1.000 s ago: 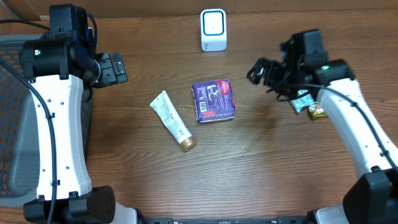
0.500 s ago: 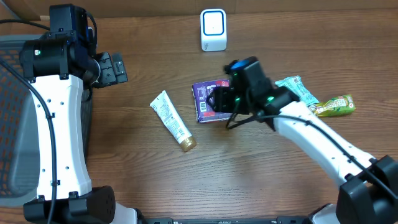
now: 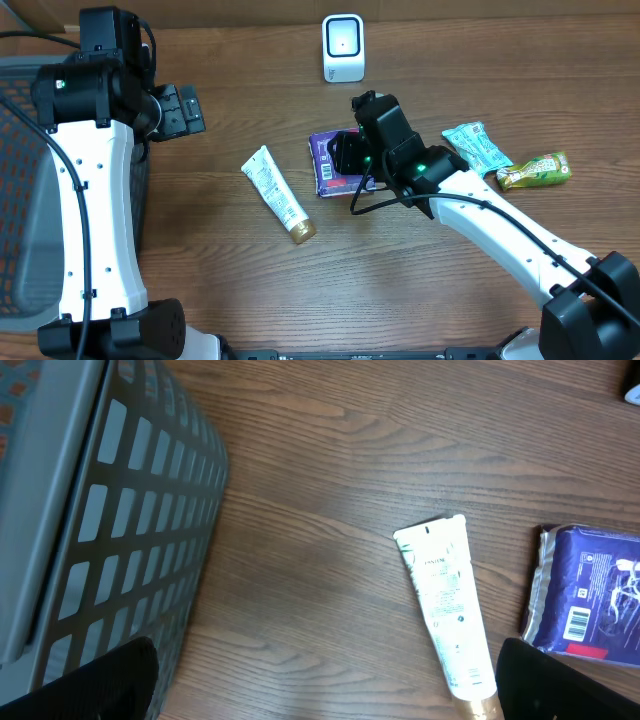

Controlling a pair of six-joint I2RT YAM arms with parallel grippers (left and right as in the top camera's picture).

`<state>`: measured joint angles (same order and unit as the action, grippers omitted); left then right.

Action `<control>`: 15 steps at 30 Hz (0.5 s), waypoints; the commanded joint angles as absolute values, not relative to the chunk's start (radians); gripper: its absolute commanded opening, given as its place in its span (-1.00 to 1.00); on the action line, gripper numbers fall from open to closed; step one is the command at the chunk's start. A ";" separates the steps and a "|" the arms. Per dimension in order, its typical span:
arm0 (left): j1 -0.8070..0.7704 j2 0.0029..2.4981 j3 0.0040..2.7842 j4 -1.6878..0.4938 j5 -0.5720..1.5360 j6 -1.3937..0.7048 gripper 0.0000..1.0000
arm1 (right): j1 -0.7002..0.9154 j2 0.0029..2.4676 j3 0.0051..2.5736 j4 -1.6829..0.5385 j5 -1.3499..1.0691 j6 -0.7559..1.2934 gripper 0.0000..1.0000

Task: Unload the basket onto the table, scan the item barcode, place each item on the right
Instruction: 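Move the right gripper over the purple pad pack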

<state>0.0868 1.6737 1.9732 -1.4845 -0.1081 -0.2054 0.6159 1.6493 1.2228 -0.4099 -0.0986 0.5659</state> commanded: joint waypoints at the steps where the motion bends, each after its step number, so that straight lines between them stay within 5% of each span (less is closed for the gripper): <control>1: 0.084 1.674 1.972 -1.484 -0.107 -0.187 0.99 | 0.624 1.671 1.216 -0.384 -0.066 0.573 -0.23; 6: 0.084 1.674 1.972 -1.484 -0.106 -0.187 0.99 | 0.600 1.709 1.217 -0.337 0.082 0.498 -0.24; 15: 0.084 1.674 1.972 -1.484 -0.106 -0.187 0.99 | 0.515 1.749 1.217 -0.186 -0.022 0.355 -0.15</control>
<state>0.0868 1.6737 1.9732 -1.4849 -0.1081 -0.2054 0.5152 1.7142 1.2221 -0.2127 0.0071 0.4240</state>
